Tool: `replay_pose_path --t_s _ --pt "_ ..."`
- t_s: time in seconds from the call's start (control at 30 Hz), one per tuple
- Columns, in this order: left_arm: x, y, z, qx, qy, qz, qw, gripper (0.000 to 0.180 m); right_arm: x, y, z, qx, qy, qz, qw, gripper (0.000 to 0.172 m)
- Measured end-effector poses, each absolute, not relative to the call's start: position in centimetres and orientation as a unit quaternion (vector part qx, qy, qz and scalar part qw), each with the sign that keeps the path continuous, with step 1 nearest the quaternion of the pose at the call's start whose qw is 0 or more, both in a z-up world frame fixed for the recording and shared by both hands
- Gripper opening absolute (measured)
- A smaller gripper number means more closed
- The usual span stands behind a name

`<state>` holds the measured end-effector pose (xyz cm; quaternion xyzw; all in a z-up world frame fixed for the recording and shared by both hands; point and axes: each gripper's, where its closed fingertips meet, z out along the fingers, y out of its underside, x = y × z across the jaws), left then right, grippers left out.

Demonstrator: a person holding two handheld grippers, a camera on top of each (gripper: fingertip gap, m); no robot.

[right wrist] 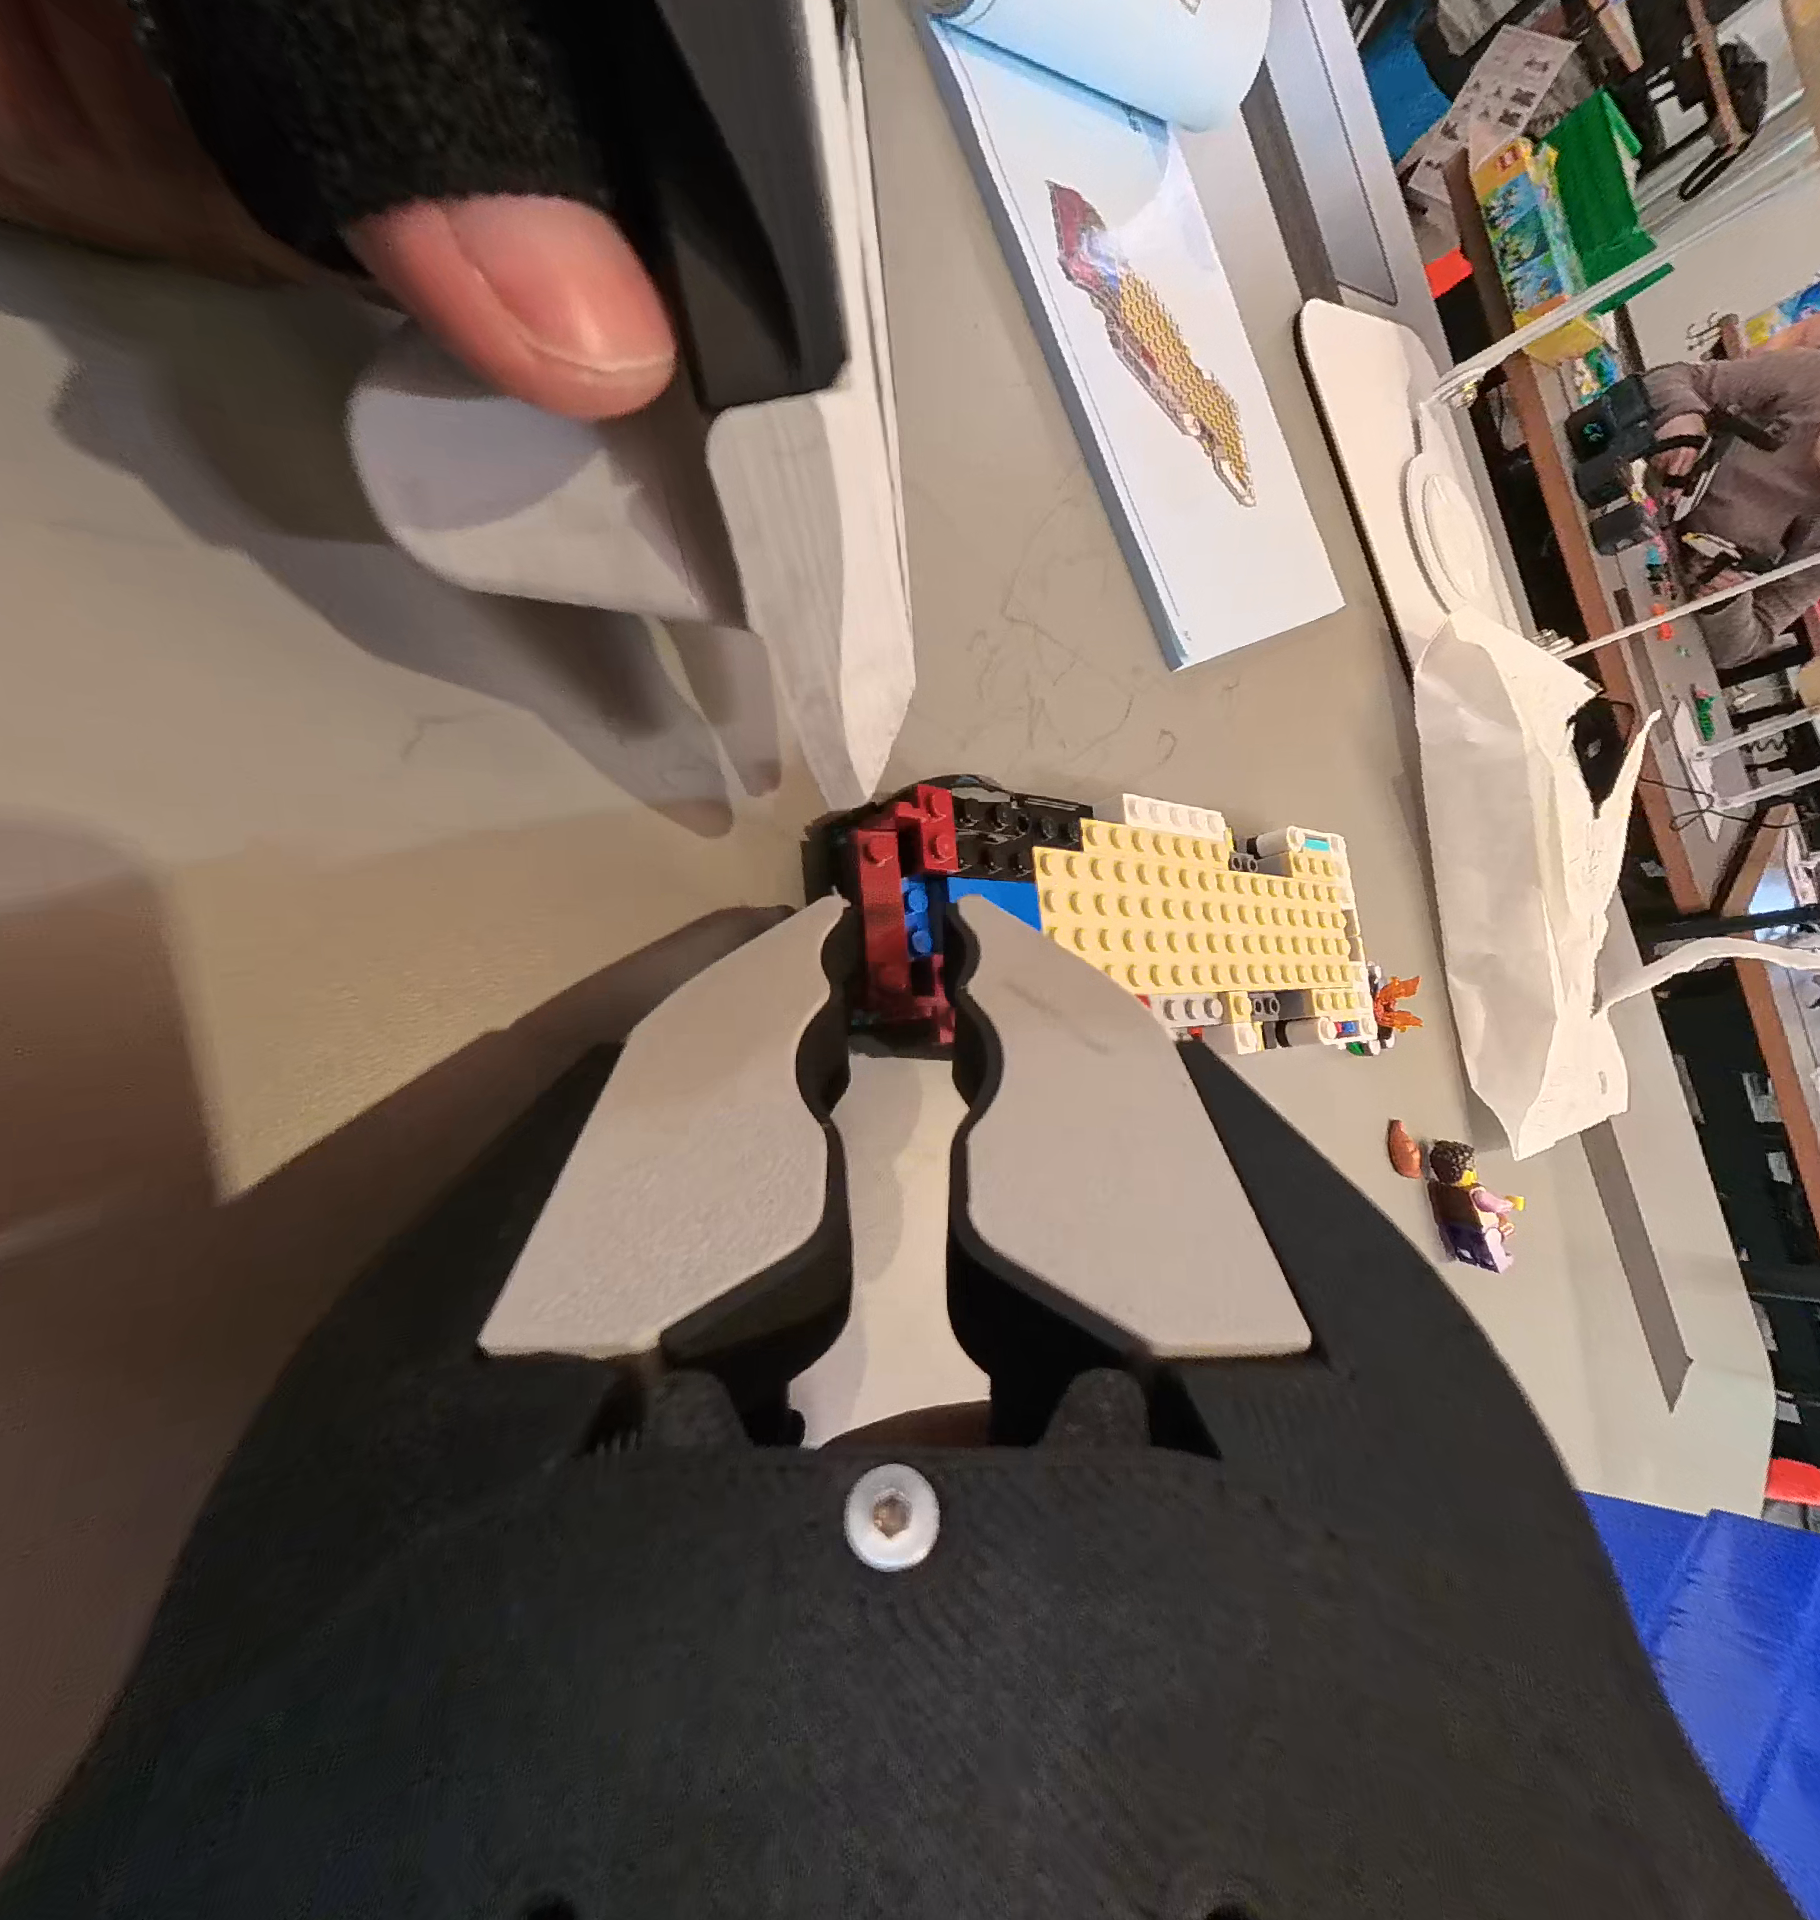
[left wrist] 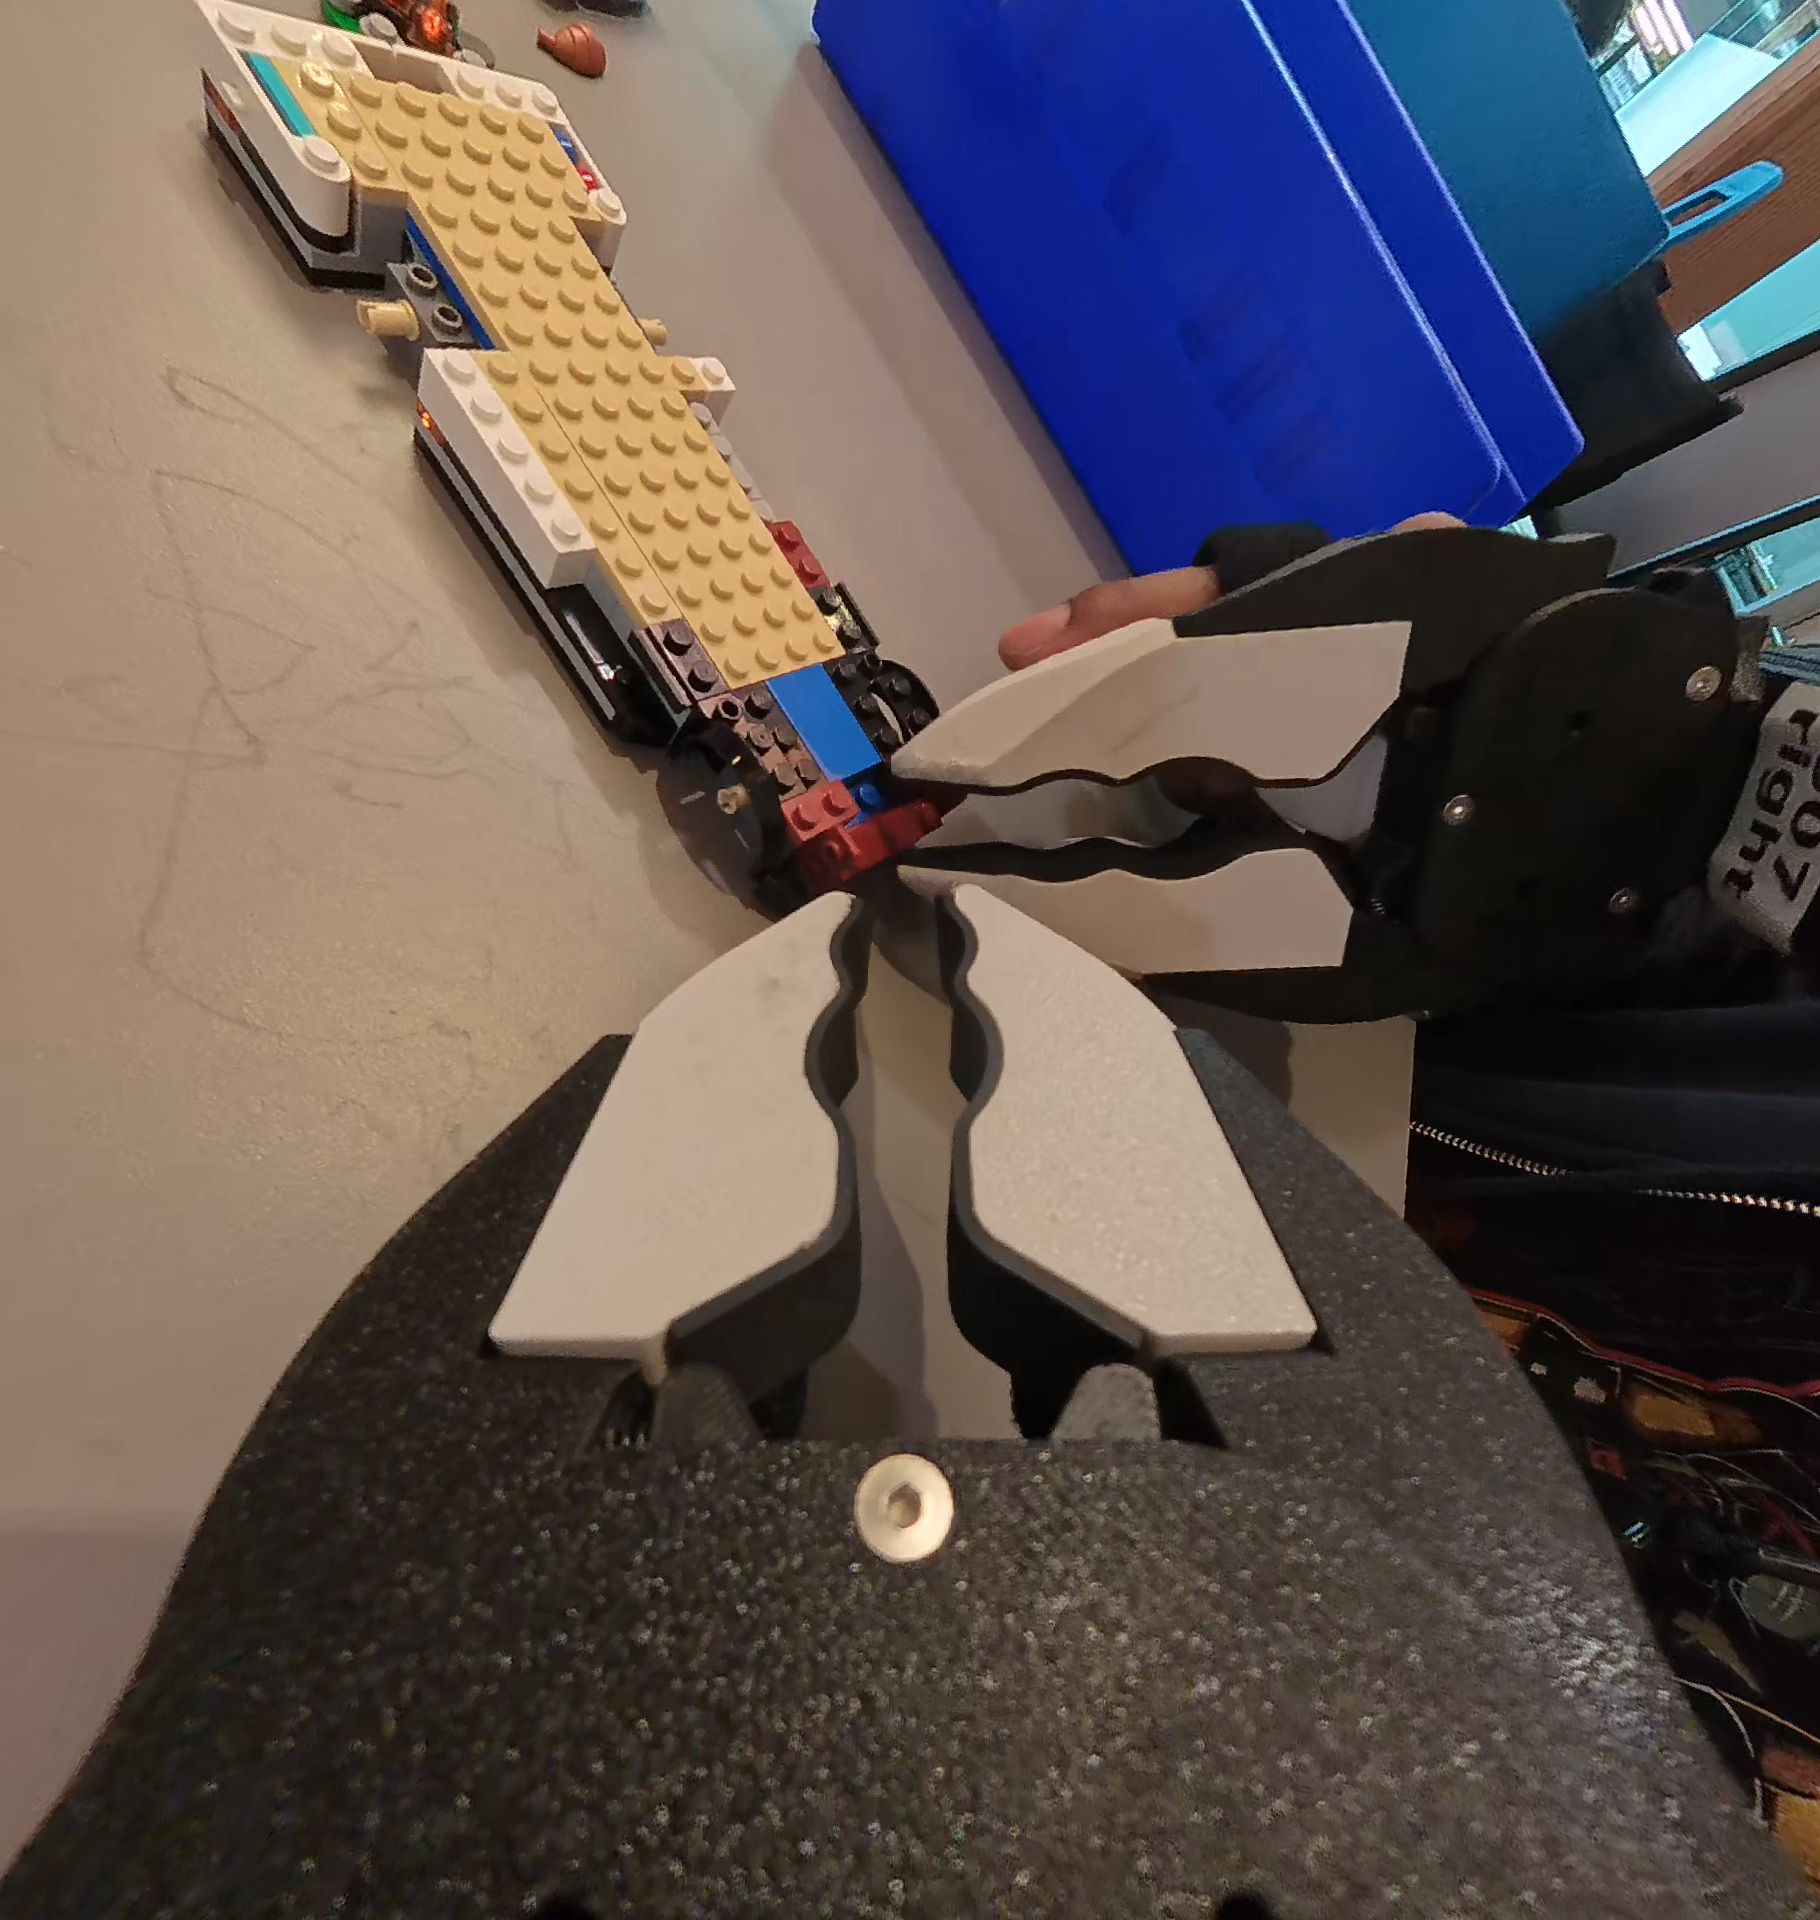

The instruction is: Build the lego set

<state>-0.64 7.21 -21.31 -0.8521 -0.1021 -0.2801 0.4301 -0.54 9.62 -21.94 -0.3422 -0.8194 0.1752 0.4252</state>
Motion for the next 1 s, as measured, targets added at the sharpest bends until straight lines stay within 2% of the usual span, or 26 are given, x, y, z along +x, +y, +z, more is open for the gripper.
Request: replay_pose_path --t_s 0.5,0.73,0.9,1.0 --pt "-0.7 7.2 -21.2 -0.851 -0.103 -0.278 0.434 0.013 -0.4 10.1 -21.2 -0.359 -0.806 0.188 0.431 0.016" --pt "-2.7 7.2 -20.6 -0.871 -0.044 -0.186 0.453 0.021 1.3 12.1 -21.3 -0.460 -0.762 0.206 0.406 0.027" --pt "-3.7 8.0 -20.6 -0.879 0.044 -0.148 0.451 0.037 2.1 11.8 -23.1 -0.534 -0.740 0.230 0.339 0.048" --pt "-3.3 8.2 -21.5 -0.883 0.111 -0.151 0.430 0.045 1.9 11.2 -23.4 -0.550 -0.734 0.266 0.296 0.054"
